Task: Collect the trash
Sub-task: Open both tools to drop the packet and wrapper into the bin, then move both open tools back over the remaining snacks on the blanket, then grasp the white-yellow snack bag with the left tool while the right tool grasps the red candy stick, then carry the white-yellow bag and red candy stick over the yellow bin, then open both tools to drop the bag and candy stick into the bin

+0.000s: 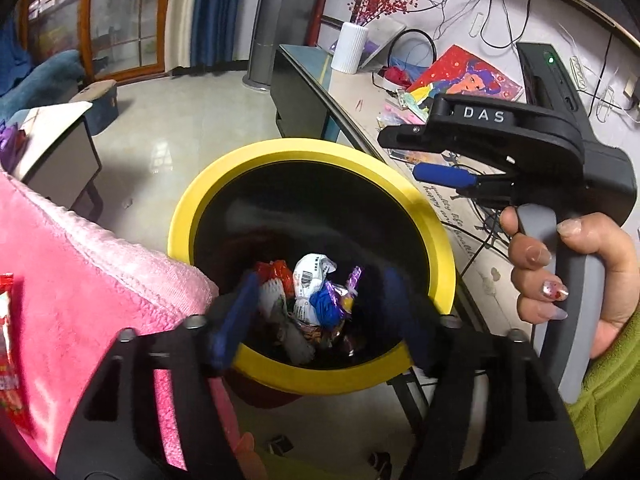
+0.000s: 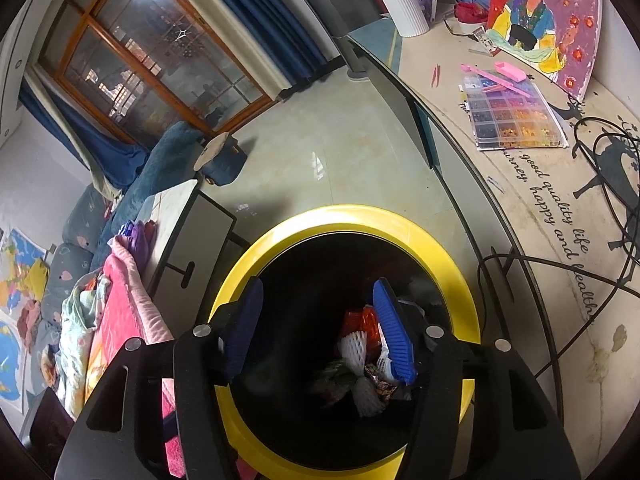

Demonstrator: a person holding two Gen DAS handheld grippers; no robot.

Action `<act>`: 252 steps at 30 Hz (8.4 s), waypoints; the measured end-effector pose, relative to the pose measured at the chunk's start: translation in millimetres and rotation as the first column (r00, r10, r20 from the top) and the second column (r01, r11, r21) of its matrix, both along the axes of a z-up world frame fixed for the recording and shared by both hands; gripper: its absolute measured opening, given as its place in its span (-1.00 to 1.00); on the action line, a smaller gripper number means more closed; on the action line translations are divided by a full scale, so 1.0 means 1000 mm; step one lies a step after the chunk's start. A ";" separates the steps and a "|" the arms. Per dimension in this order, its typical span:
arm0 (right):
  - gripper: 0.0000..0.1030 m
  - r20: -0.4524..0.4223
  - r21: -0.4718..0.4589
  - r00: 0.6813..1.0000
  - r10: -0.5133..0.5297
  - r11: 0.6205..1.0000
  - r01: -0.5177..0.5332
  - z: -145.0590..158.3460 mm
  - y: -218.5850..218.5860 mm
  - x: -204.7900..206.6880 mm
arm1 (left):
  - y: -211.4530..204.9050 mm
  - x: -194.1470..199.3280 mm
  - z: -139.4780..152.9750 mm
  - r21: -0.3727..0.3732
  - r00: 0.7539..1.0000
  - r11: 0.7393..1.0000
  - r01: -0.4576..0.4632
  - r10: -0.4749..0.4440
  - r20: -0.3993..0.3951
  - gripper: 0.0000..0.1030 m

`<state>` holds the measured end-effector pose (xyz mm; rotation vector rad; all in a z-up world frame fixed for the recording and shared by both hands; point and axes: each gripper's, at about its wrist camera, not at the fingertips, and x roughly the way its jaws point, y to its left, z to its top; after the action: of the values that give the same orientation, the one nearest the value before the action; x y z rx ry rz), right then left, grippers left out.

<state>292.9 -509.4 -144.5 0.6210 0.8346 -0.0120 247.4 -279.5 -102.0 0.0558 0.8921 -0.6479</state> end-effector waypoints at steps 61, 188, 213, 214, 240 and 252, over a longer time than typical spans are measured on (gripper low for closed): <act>0.55 0.136 -0.256 0.869 0.476 0.864 -0.433 0.068 0.236 -0.043 | 0.242 -0.047 0.081 -0.114 0.720 0.783 -0.611 0.610 0.329 0.79; -0.74 0.142 -0.184 0.973 0.181 0.971 -0.153 0.052 0.093 -0.026 | 0.112 -0.046 0.062 -0.138 0.957 0.963 -0.233 0.252 0.145 -0.30; -0.71 0.092 -0.117 0.993 0.068 0.991 -0.057 0.029 0.021 -0.028 | 0.040 -0.050 0.049 -0.044 0.979 0.997 -0.066 0.074 0.190 -0.30; -0.71 0.088 -0.112 0.994 0.067 0.992 -0.057 0.027 0.019 -0.028 | 0.037 -0.049 0.047 -0.039 0.979 0.997 -0.061 0.067 0.191 -0.30; -0.34 0.050 -0.063 0.998 0.024 0.998 -0.020 0.005 -0.002 -0.020 | 0.000 -0.019 0.015 0.052 0.990 0.999 0.008 -0.015 0.143 -0.08; 0.28 0.087 -0.125 0.996 0.006 0.992 0.005 0.014 -0.003 -0.034 | 0.016 -0.015 0.020 0.025 0.991 0.998 -0.055 0.051 0.124 0.78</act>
<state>259.1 -512.1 -130.3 0.4996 0.7436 -0.0359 232.7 -263.9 -81.8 0.0965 0.7810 -0.5761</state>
